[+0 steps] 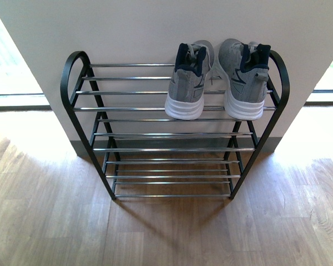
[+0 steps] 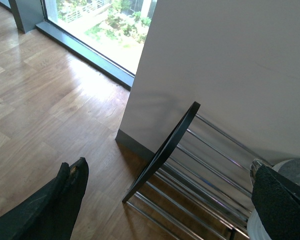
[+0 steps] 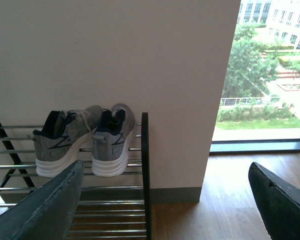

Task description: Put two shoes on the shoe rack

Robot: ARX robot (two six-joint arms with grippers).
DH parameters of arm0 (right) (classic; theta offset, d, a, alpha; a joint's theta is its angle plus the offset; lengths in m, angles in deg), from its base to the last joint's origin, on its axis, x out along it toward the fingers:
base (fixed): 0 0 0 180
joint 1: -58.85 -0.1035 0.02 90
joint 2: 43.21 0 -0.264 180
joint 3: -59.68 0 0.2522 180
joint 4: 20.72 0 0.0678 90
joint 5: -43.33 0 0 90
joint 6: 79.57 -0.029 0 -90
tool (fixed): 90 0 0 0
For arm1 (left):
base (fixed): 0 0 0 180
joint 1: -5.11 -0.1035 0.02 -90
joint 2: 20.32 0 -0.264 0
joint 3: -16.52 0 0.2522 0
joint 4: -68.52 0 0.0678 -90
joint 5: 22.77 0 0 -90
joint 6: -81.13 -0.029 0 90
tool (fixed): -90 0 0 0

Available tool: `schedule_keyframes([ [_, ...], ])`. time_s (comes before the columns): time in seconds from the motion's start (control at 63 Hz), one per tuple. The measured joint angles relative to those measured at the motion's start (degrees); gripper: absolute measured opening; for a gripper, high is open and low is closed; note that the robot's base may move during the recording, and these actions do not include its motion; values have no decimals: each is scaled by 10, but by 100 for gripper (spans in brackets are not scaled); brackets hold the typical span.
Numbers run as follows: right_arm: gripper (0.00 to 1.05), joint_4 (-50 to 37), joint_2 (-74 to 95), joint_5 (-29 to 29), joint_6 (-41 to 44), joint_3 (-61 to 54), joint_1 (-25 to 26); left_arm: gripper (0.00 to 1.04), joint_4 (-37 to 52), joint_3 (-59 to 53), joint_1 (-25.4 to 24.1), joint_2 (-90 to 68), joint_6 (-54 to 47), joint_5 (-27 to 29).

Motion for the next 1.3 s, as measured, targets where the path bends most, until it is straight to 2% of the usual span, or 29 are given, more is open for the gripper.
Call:
schedule_keyframes([
  [0.016,96,0,0,0,0,0,0,94,14,-5,-2,1,-5,-10],
  [0.095,96,0,0,0,0,0,0,80,207,-82,-28,13,-124,-137],
  [0.191,96,0,0,0,0,0,0,64,346,-159,-48,40,-251,-203],
  [0.318,96,0,0,0,0,0,0,42,381,-211,-75,90,-326,-226],
  [0.397,96,0,0,0,0,0,0,26,381,-244,-90,118,-345,-242],
  [0.556,96,0,0,0,0,0,0,1,374,-283,-110,165,-355,-262],
  [0.778,96,0,0,0,0,0,0,1,342,-325,-135,238,-359,-287],
  [0.842,96,0,0,0,0,0,0,1,329,-334,-162,260,-360,-326],
  [0.937,96,0,0,0,0,0,0,1,311,-345,-183,290,-360,-330],
  [1.303,96,0,0,0,0,0,0,1,257,-384,-184,388,-361,-335],
])
